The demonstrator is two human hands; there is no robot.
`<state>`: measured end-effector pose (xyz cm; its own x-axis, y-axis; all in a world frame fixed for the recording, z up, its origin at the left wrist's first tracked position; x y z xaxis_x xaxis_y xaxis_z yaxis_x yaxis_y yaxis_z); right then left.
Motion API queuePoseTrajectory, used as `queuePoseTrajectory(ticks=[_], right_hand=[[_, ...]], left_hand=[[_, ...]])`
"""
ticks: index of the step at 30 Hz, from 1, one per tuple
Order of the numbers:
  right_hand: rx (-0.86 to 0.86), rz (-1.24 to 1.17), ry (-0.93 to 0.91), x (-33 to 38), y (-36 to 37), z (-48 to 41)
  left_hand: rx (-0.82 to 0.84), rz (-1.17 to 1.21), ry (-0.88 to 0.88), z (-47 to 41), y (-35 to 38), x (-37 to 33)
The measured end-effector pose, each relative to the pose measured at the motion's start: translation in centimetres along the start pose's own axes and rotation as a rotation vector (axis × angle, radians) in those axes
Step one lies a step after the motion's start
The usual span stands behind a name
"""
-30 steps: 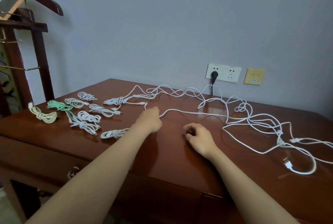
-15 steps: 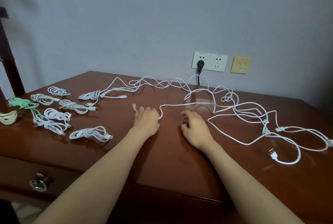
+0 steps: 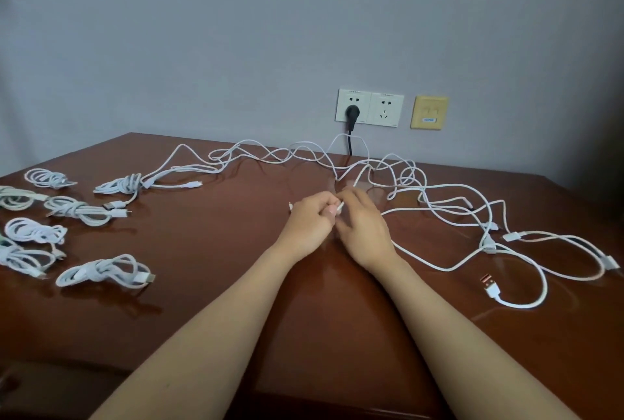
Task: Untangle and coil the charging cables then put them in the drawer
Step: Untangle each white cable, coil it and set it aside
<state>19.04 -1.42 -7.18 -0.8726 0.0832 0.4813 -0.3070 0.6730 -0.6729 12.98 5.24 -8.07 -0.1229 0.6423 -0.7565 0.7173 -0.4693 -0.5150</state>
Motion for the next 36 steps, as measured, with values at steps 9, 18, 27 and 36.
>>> queuePoseTrajectory(ticks=[9, 18, 27, 36], right_hand=[[-0.163, -0.465, 0.323, -5.0, -1.2, -1.2], [0.067, 0.212, 0.180, -3.9, -0.6, -1.9], [-0.075, 0.114, 0.014, -1.5, -1.2, -1.5], [0.011, 0.141, 0.001, -0.8, -0.6, -1.4]], left_hand=[[0.047, 1.322, -0.433, -2.1, 2.5, 1.9], [0.122, 1.387, -0.471, -2.6, 2.3, 2.9], [0.149, 1.131, -0.516, -3.0, 3.9, 3.5], [0.182, 0.802, -0.413, -3.0, 4.4, 2.8]])
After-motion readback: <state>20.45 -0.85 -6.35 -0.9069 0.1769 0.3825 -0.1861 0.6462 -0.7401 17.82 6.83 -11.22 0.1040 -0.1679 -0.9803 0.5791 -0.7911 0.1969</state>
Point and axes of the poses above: each hand's wrist, its own z-axis away from the middle knuckle, its own y-axis out of the palm, x = y × z, the point moved 9 cm from there along -z, towards the middle knuckle, and after that the axes turned 7 degrees about -z, right-handed, at the moved point
